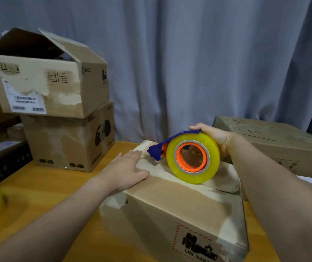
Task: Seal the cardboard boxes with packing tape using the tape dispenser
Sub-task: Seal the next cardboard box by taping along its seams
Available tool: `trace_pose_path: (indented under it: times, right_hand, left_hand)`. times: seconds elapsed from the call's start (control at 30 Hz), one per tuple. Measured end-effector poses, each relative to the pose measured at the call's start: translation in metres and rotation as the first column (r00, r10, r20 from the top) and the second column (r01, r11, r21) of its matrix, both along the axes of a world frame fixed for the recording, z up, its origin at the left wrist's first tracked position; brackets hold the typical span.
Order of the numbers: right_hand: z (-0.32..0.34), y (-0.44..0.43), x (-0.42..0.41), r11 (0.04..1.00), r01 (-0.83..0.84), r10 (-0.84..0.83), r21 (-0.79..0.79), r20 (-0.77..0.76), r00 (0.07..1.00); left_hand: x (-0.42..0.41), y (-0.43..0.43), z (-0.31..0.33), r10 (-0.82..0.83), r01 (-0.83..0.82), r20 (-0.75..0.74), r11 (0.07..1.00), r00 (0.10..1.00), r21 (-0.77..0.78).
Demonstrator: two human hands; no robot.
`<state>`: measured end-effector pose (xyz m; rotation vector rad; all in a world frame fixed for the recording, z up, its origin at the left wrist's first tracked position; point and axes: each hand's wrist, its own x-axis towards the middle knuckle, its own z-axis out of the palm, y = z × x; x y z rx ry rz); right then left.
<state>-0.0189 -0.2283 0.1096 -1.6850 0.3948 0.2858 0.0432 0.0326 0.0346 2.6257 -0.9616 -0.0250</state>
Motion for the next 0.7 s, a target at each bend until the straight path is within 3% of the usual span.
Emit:
trace_pose_path:
  times: [0.17,0.4,0.47,0.53,0.57,0.7]
  right_hand:
    - [-0.005,-0.006,0.002,1.0,-0.017,0.017,0.007,0.002,1.0]
    - [0.002,-0.001,-0.007,0.992,-0.107,0.107,-0.072,-0.006,0.994]
    - [0.016,0.01,-0.009,0.949,-0.175,0.213,-0.263,0.124,0.969]
    - [0.038,0.035,-0.014,0.787,-0.115,0.313,-0.605,0.232,0.921]
    - [0.047,0.051,-0.016,0.651,-0.074,0.378,-0.755,0.238,0.895]
    - [0.042,0.095,-0.016,0.228,-0.002,0.371,-0.974,0.085,0.925]
  left_hand:
    - [0.002,-0.003,-0.001,-0.028,0.029,0.032,1.0,0.999,-0.009]
    - [0.007,-0.009,0.0,-0.077,0.078,-0.014,0.988,0.997,0.136]
    - [0.008,-0.009,-0.001,-0.089,0.089,-0.011,0.984,0.996,0.157]
    - [0.009,-0.01,-0.001,-0.097,0.098,-0.012,0.978,0.995,0.184]
    - [0.01,-0.01,-0.002,-0.099,0.1,-0.013,0.976,0.995,0.191]
    - [0.013,-0.009,-0.004,-0.086,0.087,-0.015,0.975,0.996,0.205]
